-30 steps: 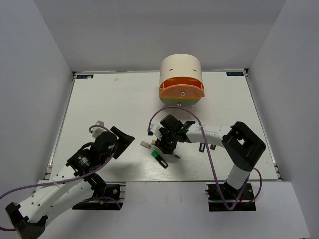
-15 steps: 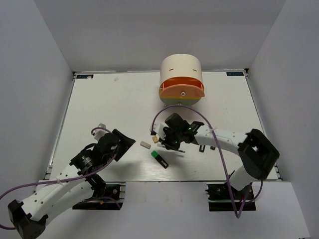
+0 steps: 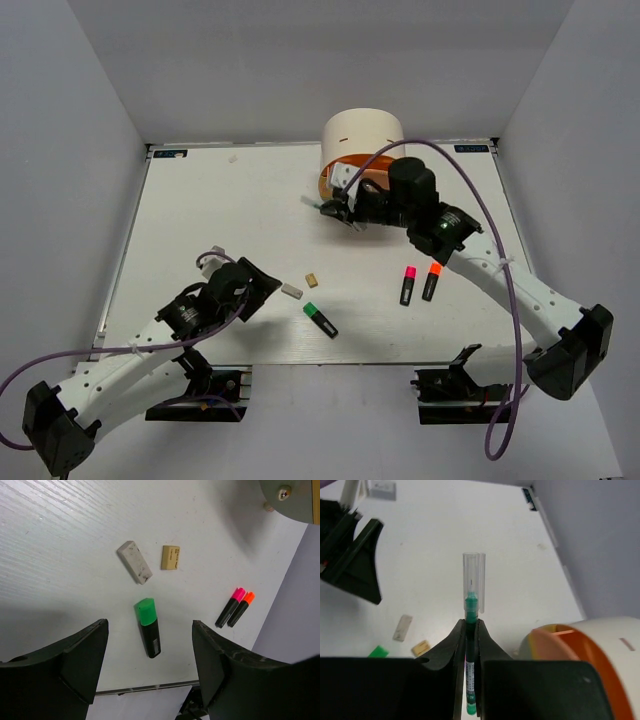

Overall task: Sort the stationery into containers
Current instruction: Place the pen in the drawer.

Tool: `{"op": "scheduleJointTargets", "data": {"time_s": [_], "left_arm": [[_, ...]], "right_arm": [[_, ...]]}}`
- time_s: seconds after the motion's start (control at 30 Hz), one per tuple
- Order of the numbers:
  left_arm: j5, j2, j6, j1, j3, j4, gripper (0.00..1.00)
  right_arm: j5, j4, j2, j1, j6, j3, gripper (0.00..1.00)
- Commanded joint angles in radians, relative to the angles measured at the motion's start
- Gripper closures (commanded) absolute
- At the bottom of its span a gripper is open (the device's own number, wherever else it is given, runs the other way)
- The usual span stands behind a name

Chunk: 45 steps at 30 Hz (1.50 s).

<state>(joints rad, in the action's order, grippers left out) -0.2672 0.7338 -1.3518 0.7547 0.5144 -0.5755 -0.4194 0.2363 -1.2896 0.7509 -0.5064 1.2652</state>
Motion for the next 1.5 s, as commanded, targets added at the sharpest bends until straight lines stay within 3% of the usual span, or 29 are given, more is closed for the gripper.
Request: {"op": "scheduleJointTargets", "data": {"time_s": [0.0,0.23,0.43,0.87,1.33,1.47], "left_arm": [[0.020,-0.002,-0.006,-0.002,-0.013,0.035,0.22],[0.020,-0.011,-0.006,-0.002,-0.022,0.045,0.22],[0.020,-0.030,-0.006,-0.002,-0.040,0.045,0.22],[0.020,-0.011,-0.006,-0.002,-0.050,0.072,0.22],[0.020,-0.002,-0.006,-0.002,-0.050,0.072,0.22],[0.020,-0.002,-0.006,-0.002,-0.050,0.072,0.22]], "right_arm": [[-0.044,-0.150,-0.029,-0.050,-0.029,0.083,1.00],[-0.073,-0.120,-0.168,-0.174,-0.081,0.321,1.00],[-0.114,-0.081,-0.244,-0.268,-0.147,0.416,1.00],[-0.324,0.044,-0.323,-0.433,-0.198,0.401,1.00],[-0.404,0.115,-0.421,-0.479,-0.248,0.399,1.00],[-0.401,0.121,-0.427,-0.482,-0.253,0.401,0.80]]}}
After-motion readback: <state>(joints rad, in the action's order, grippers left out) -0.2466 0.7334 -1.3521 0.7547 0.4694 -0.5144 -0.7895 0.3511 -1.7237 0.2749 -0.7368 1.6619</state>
